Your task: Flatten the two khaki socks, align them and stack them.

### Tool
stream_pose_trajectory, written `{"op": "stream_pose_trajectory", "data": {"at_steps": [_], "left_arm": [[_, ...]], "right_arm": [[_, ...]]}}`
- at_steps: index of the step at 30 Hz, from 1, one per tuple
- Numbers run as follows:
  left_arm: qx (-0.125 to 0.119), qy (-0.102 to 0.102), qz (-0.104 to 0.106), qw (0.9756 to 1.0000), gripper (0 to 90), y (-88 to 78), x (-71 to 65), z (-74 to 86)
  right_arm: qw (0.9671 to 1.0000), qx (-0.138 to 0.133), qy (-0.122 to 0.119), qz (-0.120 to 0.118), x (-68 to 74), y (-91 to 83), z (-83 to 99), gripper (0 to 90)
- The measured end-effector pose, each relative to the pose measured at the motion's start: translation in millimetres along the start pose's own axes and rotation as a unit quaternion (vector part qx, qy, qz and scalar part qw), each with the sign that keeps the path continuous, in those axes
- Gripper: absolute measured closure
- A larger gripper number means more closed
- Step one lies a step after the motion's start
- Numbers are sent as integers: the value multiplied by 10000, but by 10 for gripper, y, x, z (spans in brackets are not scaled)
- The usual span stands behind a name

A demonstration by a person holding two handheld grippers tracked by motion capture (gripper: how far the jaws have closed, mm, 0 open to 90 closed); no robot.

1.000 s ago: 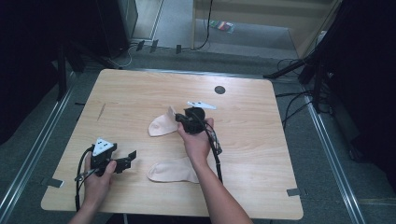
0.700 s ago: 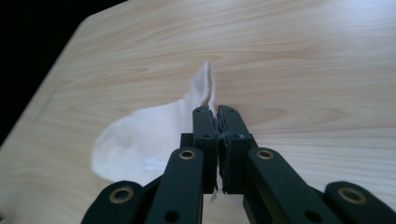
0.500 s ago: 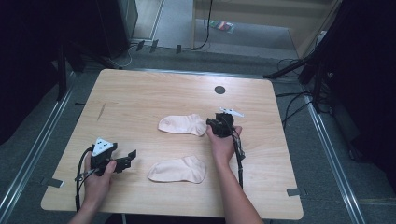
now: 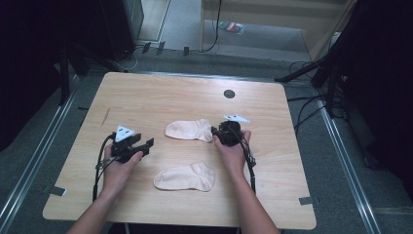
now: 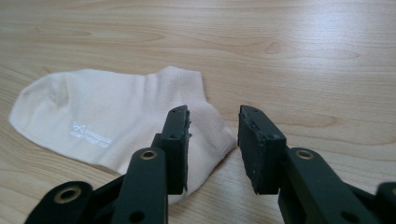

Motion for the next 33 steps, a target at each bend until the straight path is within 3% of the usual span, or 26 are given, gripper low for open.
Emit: {"op": "stream_pose_trajectory", "data": {"at_steps": [7, 15, 18, 24, 30, 33], "left_arm": [[222, 169, 38, 9996, 484, 415, -42, -215], [428, 340, 70, 9985, 572, 710, -16, -334], [522, 308, 205, 9980, 575, 770, -9, -318], [557, 217, 239, 9979, 604, 831, 42, -293], [388, 268, 214, 9987, 635, 831, 65, -309], [487, 355, 277, 9978, 655, 851, 57, -296]], "right_arm": [[9998, 24, -168, 114, -15, 55, 32, 532], [9995, -93, -295, -45, 11, 70, 42, 517], [9991, -76, -410, -98, 35, 71, 50, 506], [9988, -1, -491, 4, 12, 96, 97, 515], [9984, 17, -570, -38, 36, 102, 116, 516], [9983, 15, -567, -99, 51, 101, 121, 528]]}}
Point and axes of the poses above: each handheld gripper's, and its own axes: y roughly forward along the jaws, z roughly out of its underside, x roughly to its left, the point moved 3 cm from there along y, roughly forward along the jaws, and after that the axes turned 11 degrees about z, right-handed, at the moved point
